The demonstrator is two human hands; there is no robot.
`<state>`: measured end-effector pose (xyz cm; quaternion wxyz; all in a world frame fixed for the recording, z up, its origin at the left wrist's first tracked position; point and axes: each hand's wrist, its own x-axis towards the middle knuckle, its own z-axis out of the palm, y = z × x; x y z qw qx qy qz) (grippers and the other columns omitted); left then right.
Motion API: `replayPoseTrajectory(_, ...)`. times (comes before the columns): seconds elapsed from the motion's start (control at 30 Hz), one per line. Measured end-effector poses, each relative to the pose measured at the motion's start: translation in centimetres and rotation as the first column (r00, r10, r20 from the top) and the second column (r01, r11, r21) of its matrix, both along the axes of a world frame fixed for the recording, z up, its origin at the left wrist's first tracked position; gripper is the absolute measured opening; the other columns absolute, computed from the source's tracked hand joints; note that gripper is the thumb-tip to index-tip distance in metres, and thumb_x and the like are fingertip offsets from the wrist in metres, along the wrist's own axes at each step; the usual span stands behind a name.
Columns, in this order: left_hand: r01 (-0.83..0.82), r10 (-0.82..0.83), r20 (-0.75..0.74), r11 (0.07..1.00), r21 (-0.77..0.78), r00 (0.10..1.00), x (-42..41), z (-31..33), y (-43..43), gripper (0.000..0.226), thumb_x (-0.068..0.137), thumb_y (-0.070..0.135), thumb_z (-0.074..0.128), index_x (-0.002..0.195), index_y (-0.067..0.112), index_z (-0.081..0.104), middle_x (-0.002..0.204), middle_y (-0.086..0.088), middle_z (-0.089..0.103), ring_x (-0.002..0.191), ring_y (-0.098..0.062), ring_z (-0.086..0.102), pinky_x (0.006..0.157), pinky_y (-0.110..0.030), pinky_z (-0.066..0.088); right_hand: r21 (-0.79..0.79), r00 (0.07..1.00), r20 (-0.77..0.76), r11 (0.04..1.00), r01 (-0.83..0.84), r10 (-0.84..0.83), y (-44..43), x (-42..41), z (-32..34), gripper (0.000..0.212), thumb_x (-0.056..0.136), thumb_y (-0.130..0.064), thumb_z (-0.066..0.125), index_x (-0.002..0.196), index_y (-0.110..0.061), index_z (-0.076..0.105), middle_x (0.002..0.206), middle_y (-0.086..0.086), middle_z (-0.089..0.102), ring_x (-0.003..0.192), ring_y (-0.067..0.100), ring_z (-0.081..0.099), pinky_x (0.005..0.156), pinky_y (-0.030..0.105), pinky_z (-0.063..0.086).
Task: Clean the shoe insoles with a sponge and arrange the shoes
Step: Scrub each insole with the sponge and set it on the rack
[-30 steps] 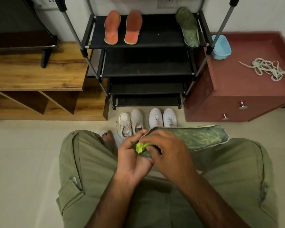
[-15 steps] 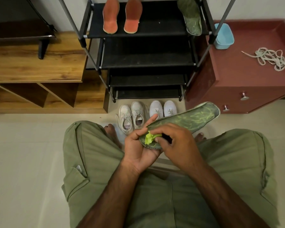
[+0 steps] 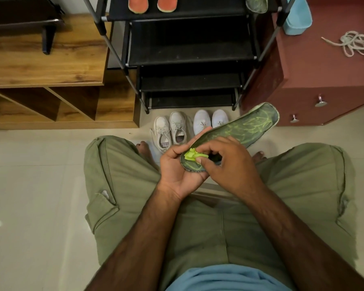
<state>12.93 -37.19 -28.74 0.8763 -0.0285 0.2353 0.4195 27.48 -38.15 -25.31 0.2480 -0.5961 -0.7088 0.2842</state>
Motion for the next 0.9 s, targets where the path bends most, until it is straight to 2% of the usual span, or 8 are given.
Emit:
replayPoseTrajectory(0.17,0.02,-0.021,-0.076,1.0,-0.009,0.997,0.2,-0.4,0.1,0.061,0.102,0.041,0.042,0.154,0.007,0.043,0.151,-0.024,0.047,0.142,-0.034,0.045,0.118,-0.051,0.035,-0.04,0.999,-0.024,0.999,-0.037,0.036,-0.4,-0.2,-0.1,0.022,0.082,-0.028,0.082,0.104,-0.028,0.077,0.09,-0.018,0.067,0.091,0.009,0.055,0.083,0.036,0.05)
replayPoseTrajectory(0.27,-0.01,0.007,-0.115,1.0,-0.03,0.993,0.5,-0.3,0.2,0.056,0.106,0.035,0.036,0.153,0.005,0.044,0.154,-0.027,0.044,0.148,-0.034,0.038,0.118,-0.047,0.038,-0.023,0.998,0.006,0.998,-0.057,0.057,-0.5,-0.5,0.0,0.019,0.083,-0.033,0.08,0.102,-0.029,0.076,0.093,-0.019,0.068,0.091,0.01,0.056,0.085,0.042,0.05)
replayPoseTrajectory(0.47,0.024,-0.028,-0.098,0.999,-0.041,0.995,0.6,-0.3,0.5,0.057,0.101,0.039,0.039,0.151,0.011,0.047,0.136,-0.018,0.06,0.123,-0.031,0.06,0.101,-0.051,0.05,0.077,0.982,0.099,0.985,0.152,-0.16,0.6,-0.2,-0.1,0.015,0.087,-0.039,0.074,0.099,-0.03,0.076,0.084,-0.015,0.066,0.084,0.013,0.053,0.079,0.044,0.05)
replayPoseTrajectory(0.57,0.015,-0.022,-0.114,0.998,-0.057,0.993,0.6,-0.4,0.5,0.056,0.105,0.043,0.04,0.147,0.009,0.053,0.138,-0.02,0.06,0.133,-0.031,0.055,0.115,-0.048,0.04,-0.004,0.997,0.069,1.0,0.017,-0.016,0.2,-1.2,0.2,0.015,0.086,-0.042,0.073,0.097,-0.032,0.075,0.084,-0.016,0.066,0.084,0.01,0.053,0.082,0.043,0.049)
replayPoseTrajectory(0.63,0.018,-0.025,-0.143,0.999,-0.051,0.989,0.4,-0.5,0.4,0.055,0.106,0.042,0.038,0.147,0.009,0.054,0.136,-0.021,0.062,0.129,-0.031,0.059,0.116,-0.045,0.04,-0.029,0.996,0.071,0.998,-0.059,0.061,-0.1,-1.7,0.4,0.015,0.085,-0.044,0.072,0.096,-0.034,0.075,0.084,-0.017,0.066,0.085,0.008,0.055,0.087,0.044,0.047)
replayPoseTrajectory(0.77,0.037,-0.044,-0.129,0.998,-0.057,0.991,0.4,-0.3,0.4,0.052,0.105,0.043,0.036,0.136,0.009,0.06,0.12,-0.015,0.07,0.112,-0.029,0.068,0.099,-0.048,0.052,0.036,0.98,0.099,0.985,0.17,-0.172,1.7,-0.5,0.2,0.016,0.085,-0.045,0.073,0.095,-0.033,0.076,0.08,-0.017,0.066,0.083,0.012,0.056,0.083,0.045,0.05)
replayPoseTrajectory(0.83,0.041,-0.049,-0.14,0.997,-0.065,0.989,0.5,-0.3,0.4,0.052,0.105,0.045,0.038,0.138,0.009,0.059,0.122,-0.015,0.069,0.119,-0.029,0.064,0.109,-0.047,0.047,0.009,0.992,0.069,0.994,0.109,-0.109,1.6,-0.9,0.3,0.014,0.084,-0.043,0.074,0.094,-0.032,0.076,0.08,-0.017,0.066,0.081,0.011,0.056,0.081,0.045,0.052)
replayPoseTrajectory(0.9,0.047,-0.058,-0.154,0.996,-0.073,0.986,0.5,-0.6,0.4,0.055,0.104,0.045,0.043,0.143,0.008,0.057,0.13,-0.017,0.064,0.129,-0.029,0.055,0.123,-0.046,0.029,-0.046,0.998,0.045,0.998,-0.032,0.034,1.0,-1.7,0.6,0.013,0.083,-0.043,0.074,0.092,-0.033,0.076,0.079,-0.018,0.064,0.079,0.007,0.054,0.082,0.045,0.052)
